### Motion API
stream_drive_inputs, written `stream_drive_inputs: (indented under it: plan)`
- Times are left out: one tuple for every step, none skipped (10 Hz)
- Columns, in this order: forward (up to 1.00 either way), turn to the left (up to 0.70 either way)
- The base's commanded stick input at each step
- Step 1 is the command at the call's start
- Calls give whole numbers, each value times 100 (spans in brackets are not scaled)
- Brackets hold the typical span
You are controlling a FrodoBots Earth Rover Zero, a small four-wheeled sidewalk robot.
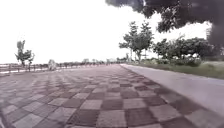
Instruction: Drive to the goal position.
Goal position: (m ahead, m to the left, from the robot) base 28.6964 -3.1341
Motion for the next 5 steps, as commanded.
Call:
stream_drive_inputs:
  plan:
    - [100,0]
    - [100,0]
    - [100,0]
    - [100,0]
    - [100,0]
